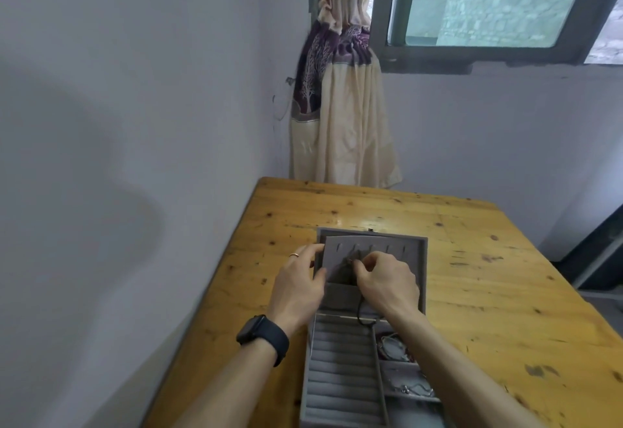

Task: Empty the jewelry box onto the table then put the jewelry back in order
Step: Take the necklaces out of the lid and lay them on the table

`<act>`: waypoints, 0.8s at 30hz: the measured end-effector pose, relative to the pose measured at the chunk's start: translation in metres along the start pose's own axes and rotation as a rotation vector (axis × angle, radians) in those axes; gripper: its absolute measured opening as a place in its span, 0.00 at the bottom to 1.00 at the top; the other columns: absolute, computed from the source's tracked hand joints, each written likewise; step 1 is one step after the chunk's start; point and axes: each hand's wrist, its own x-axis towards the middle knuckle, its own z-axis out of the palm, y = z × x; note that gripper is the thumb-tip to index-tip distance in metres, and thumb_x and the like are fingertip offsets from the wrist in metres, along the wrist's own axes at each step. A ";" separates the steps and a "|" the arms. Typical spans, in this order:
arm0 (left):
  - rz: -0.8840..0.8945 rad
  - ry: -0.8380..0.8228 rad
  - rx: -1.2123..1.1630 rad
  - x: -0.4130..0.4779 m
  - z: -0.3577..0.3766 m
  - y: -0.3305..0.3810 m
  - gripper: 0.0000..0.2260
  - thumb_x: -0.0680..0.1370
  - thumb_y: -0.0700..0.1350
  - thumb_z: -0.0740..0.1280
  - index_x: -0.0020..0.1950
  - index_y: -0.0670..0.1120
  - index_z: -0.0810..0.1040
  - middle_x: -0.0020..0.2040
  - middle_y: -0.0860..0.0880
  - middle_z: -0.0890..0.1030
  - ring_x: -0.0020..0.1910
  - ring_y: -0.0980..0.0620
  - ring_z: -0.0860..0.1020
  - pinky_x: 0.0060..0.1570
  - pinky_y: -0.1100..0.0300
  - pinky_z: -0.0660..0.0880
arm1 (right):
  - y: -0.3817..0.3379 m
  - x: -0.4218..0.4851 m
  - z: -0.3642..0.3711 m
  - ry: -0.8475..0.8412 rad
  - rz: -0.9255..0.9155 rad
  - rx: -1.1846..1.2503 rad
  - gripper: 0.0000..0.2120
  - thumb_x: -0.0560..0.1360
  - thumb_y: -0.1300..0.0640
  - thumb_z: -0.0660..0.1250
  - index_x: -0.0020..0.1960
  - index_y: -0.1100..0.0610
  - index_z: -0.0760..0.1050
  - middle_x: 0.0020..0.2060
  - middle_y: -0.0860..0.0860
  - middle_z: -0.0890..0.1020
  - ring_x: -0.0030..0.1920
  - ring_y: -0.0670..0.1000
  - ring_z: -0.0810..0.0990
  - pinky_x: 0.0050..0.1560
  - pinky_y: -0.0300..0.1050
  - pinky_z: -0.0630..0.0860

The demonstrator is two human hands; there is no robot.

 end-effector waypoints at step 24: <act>0.182 -0.040 -0.093 0.006 -0.049 0.077 0.25 0.75 0.53 0.73 0.70 0.58 0.71 0.61 0.61 0.76 0.60 0.61 0.74 0.57 0.63 0.72 | -0.032 -0.016 -0.112 0.137 -0.547 0.428 0.05 0.81 0.50 0.66 0.48 0.49 0.77 0.40 0.44 0.83 0.42 0.41 0.81 0.40 0.29 0.73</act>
